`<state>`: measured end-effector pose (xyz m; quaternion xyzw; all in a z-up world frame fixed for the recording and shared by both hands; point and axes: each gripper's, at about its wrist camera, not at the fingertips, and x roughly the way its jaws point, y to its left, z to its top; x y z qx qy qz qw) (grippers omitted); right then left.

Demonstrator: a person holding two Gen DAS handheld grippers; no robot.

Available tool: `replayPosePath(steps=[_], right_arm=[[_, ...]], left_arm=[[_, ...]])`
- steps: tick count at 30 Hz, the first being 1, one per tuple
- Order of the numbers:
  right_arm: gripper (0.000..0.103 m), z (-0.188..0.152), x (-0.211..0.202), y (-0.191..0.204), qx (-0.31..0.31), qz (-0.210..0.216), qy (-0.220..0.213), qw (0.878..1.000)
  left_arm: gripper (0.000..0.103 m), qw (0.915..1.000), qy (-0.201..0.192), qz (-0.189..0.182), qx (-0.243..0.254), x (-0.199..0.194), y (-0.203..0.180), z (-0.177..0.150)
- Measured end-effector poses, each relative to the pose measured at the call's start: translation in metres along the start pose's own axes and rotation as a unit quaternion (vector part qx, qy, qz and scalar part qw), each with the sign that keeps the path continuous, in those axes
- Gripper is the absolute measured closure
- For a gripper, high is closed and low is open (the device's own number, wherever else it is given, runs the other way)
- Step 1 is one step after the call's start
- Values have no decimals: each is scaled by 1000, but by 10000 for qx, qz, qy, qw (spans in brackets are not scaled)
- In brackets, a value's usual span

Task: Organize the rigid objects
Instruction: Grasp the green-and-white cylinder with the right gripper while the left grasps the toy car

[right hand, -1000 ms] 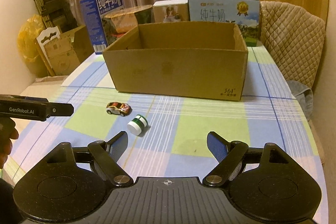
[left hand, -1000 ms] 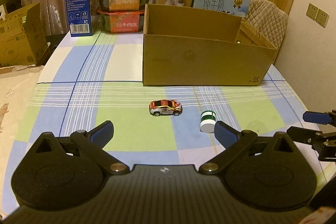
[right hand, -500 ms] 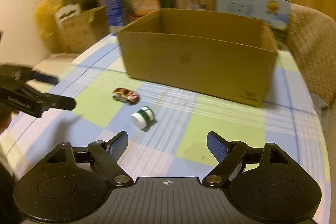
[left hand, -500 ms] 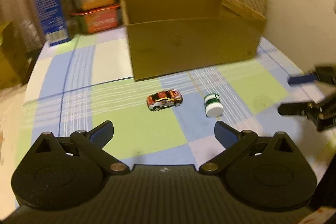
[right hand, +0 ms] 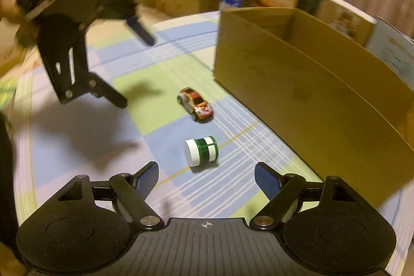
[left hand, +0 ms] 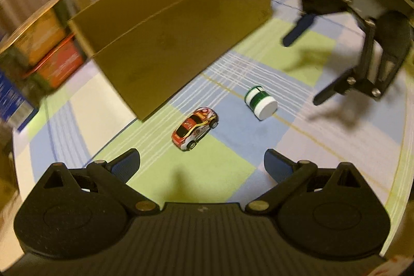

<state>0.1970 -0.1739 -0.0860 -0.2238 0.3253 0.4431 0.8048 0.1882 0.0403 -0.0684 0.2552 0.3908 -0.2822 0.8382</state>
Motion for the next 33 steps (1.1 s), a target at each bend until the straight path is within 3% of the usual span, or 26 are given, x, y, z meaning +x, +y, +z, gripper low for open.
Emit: replayPosePath(steps=[8,17,22,31,33], right_arm=[[31,13,38,-8,-605,407,431,9964],[47,20,68,-8,-881,643,767,9911],[73,21,75,-16,-661,725,837,9916],[75,14,61,-23,-246,568,737,9954],[75,12,57,-25,-107,516,694,9962]], left_arm=[[7,9964,142,-305,776,30,4,8],[15,9937,246,-488,983,58,14,20],[17,9929,243,-594,1003,66,19,24],[30,9919,334,-676,1021,77,17,30],[38,9915,375,-697,1037,80,17,31]])
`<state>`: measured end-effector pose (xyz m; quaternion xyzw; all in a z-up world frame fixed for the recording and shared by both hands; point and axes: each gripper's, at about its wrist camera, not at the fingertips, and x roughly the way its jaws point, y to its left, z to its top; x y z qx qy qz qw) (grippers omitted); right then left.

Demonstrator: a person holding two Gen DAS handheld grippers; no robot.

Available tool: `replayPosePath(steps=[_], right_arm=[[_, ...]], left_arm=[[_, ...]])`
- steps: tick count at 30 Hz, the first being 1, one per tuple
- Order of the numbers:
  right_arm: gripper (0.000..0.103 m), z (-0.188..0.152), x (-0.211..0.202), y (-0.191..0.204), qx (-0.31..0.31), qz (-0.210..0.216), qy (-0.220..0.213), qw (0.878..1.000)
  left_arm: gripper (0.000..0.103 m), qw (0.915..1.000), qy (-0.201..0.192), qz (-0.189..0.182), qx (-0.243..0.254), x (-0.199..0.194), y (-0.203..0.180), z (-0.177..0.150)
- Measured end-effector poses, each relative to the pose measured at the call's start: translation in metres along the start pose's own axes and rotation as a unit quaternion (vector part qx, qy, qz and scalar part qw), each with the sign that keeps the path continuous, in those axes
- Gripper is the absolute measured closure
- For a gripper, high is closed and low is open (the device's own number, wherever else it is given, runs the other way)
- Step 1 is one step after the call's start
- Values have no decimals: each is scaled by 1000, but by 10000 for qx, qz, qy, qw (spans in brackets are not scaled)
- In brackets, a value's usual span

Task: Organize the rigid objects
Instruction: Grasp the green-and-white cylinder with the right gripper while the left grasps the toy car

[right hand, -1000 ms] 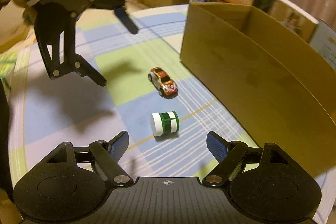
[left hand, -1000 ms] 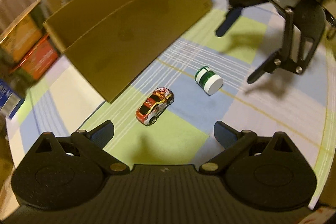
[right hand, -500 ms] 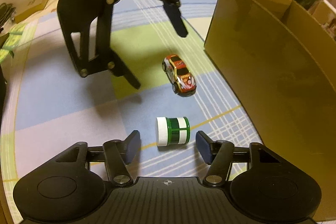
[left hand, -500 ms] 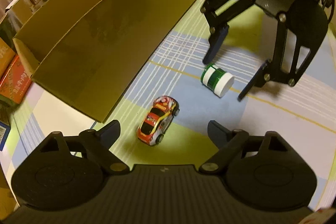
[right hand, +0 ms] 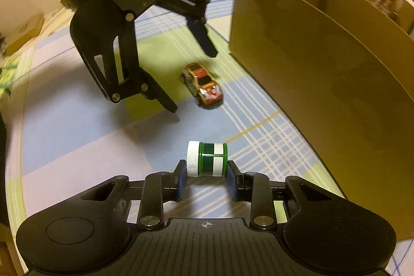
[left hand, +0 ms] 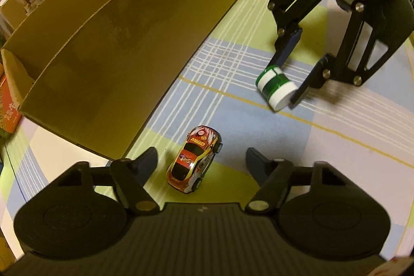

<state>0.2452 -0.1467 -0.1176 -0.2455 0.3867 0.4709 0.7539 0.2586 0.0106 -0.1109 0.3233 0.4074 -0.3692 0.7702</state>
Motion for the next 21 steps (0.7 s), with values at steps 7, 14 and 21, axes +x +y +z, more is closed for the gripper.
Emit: replayPosePath(steps=[7,14,21], right_arm=[[75,-4,-12,-1,274,-130,-83,9995],[75,-2,-15,-3,566,-260,-108,9980],[75,1,-20,-7,930,-468,-92,9945]], left_arm=[[51,9999,70,-11,-110,4,4,3],[59,9997,112,-12,-207,4,1,6],[70,9993,168,72,-325,3,-4,10]])
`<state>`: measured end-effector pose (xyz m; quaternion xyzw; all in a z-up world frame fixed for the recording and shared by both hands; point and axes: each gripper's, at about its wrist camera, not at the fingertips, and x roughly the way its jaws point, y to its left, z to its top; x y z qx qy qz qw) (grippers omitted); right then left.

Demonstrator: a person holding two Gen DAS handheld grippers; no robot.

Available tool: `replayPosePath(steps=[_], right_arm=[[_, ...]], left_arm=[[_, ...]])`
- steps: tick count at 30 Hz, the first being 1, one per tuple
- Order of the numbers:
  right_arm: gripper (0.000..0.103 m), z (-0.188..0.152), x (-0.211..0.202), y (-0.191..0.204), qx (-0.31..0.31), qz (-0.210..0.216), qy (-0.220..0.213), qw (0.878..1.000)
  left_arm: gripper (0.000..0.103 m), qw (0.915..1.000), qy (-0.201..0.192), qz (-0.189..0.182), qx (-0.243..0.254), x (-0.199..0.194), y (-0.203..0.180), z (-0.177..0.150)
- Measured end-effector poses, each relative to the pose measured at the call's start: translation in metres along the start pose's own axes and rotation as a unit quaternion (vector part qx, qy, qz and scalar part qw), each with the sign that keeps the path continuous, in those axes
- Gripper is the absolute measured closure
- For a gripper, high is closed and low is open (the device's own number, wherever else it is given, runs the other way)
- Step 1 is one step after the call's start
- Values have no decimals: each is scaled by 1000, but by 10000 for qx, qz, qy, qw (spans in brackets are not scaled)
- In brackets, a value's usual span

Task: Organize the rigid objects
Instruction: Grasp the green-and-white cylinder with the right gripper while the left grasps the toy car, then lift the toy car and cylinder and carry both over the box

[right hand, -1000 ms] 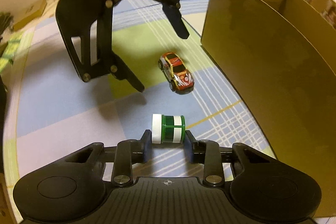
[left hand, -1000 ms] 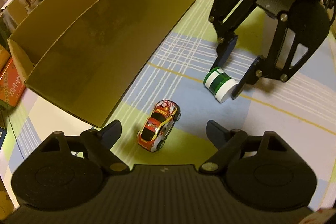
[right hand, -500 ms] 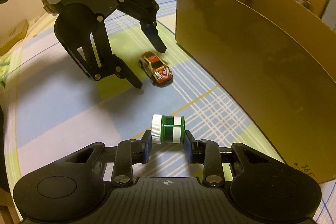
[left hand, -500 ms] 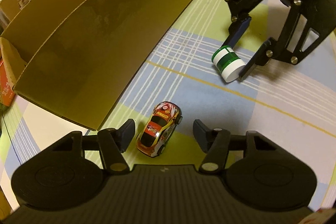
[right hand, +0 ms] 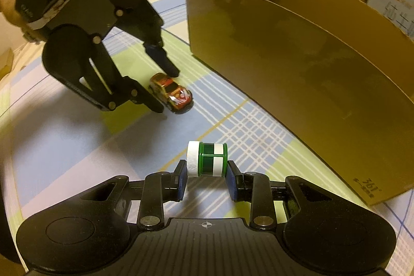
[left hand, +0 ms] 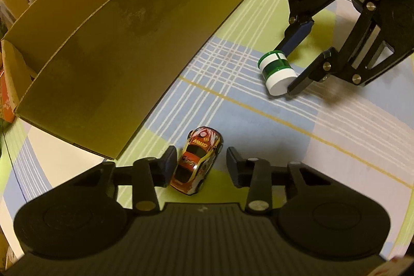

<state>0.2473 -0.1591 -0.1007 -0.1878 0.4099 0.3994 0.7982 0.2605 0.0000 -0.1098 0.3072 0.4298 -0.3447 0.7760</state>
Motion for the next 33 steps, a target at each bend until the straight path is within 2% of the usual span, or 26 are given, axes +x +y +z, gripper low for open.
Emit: replayPosePath(steps=[4,7,14,18,25,29,33], right_arm=[[75,1,-3,-2,153,-78,1,9999],[75,1,-6,-4,309,-132,-33,9994],[75,-12,-9,-5,873,-342,-148,9955],[75,-22,-14,-3,1357,-465,-295,9892],[75,-31,-25,2,1908,-471,-646,9784],[75,-32,-34,4,2153,-480,-841,9717],[75,-37,-34,3,2292,-493,-830,9686]], left_arm=[[74,9997,33,73,-251,0,-1,1],[79,9979,42,120,-641,-2,1,1],[80,9919,-109,314,-1223,-5,-5,-6],[80,9916,-267,448,-1187,-4,-11,-10],[76,9963,-218,339,-759,6,-11,-5],[76,9964,-190,237,-794,8,-7,-3],[76,9952,-219,225,-923,6,-6,-4]])
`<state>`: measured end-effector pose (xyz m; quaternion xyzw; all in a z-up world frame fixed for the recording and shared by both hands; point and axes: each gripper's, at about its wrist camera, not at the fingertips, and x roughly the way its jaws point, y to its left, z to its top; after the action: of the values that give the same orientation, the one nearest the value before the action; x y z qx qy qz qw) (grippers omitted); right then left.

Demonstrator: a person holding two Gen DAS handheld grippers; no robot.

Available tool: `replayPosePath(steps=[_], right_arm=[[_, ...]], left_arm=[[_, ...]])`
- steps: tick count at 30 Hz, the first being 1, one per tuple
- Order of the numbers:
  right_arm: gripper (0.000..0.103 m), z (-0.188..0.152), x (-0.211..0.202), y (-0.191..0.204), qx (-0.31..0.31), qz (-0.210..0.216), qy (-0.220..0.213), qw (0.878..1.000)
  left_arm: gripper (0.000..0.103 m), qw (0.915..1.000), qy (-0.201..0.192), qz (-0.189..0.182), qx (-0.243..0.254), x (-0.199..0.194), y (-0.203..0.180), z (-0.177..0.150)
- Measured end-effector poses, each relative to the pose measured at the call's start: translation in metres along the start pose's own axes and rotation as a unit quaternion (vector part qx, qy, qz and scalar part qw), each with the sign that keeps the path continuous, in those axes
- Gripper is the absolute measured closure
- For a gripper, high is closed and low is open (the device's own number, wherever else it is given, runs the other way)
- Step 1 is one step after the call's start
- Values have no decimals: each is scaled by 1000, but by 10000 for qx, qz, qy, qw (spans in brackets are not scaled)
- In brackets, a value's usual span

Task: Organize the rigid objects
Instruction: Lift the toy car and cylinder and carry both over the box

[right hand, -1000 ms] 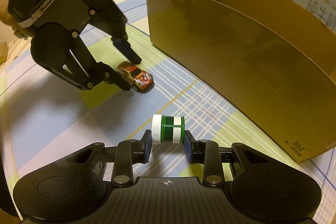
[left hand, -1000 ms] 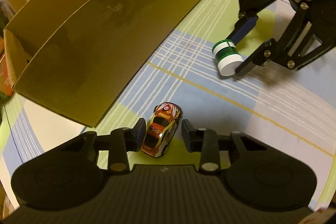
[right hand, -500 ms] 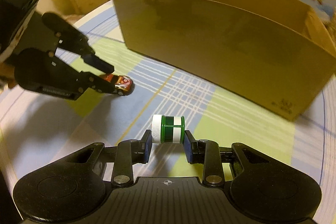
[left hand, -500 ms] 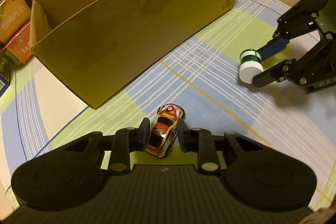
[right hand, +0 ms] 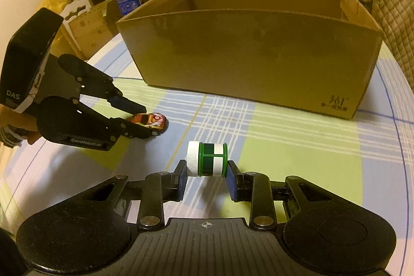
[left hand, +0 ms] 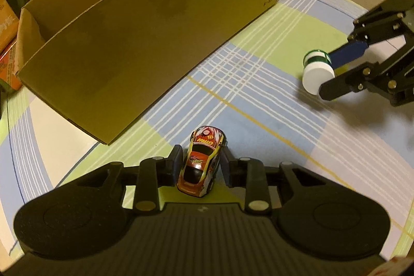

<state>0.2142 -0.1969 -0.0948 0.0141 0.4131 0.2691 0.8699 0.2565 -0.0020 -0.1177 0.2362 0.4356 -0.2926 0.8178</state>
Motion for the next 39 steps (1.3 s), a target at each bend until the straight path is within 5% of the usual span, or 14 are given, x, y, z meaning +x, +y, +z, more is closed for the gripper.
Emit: replayPosePath(steps=[7,18,27,39], right_arm=[[75,-4,-2,-6,203,-88,-31,9998],[75,-5,-2,-7,229,-158,-126,9995],[75,-11,-15,-2,242,-277,-364,9987],[75,-13,-52,4,543,-414,-783,9946]], left_arm=[[75,9999,11,99,57,-1,-4,-2],[80,9976,-94,340,-595,-7,-4,-6],[80,9821,-382,486,-1777,-30,-6,-13],[80,9631,-803,786,-2445,-90,-32,-2]])
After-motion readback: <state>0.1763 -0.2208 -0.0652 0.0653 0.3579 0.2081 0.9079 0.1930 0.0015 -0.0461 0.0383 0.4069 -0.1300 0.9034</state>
